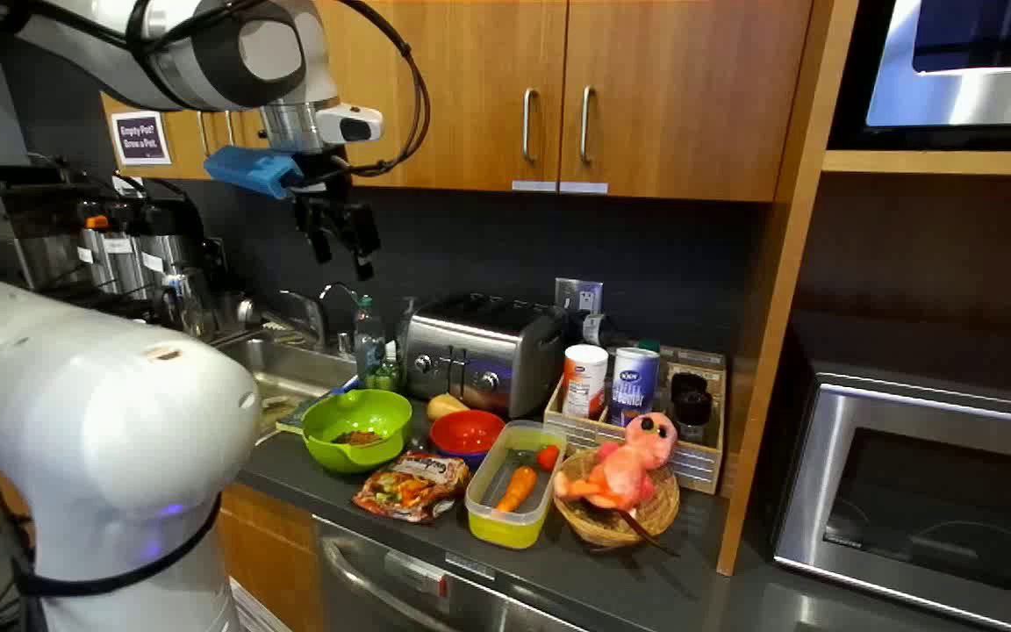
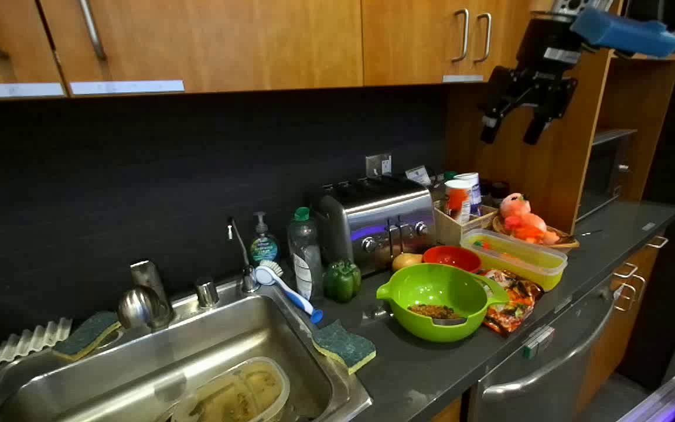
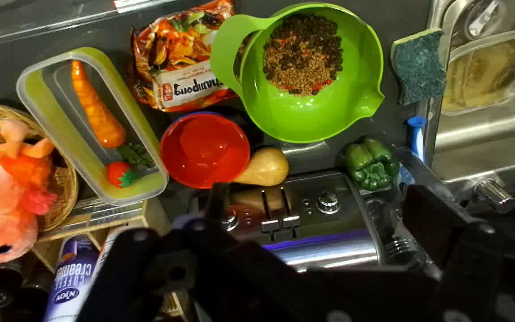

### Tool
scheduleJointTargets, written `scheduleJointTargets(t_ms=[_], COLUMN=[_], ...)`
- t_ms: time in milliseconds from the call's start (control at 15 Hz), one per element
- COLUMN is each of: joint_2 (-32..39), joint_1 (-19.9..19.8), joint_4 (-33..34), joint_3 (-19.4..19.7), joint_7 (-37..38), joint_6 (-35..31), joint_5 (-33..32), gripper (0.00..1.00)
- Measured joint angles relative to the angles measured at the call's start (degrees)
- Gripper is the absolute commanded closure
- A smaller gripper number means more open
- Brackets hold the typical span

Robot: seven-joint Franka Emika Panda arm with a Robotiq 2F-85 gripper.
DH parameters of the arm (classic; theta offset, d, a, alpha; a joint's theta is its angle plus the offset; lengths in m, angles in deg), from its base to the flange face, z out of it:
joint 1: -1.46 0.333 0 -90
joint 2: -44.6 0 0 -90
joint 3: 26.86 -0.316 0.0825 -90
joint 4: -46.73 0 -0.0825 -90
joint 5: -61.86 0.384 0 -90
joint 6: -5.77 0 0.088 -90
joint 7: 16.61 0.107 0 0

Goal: Put the bird plush toy in the light green bowl.

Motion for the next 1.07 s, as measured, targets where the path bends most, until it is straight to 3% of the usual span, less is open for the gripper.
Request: scheduleJointTargets(t_ms=[733, 1067], joint_2=[0.00, -0.10], joint_1=[-0.16, -3.62], joint_4=[0.01, -0.03], joint_3=[0.06, 1.27], joint_7=[0.00, 0.02], joint_6=[0.01, -0.01], joint_5=[-0.03, -0.82], gripper=[0.00, 0.00])
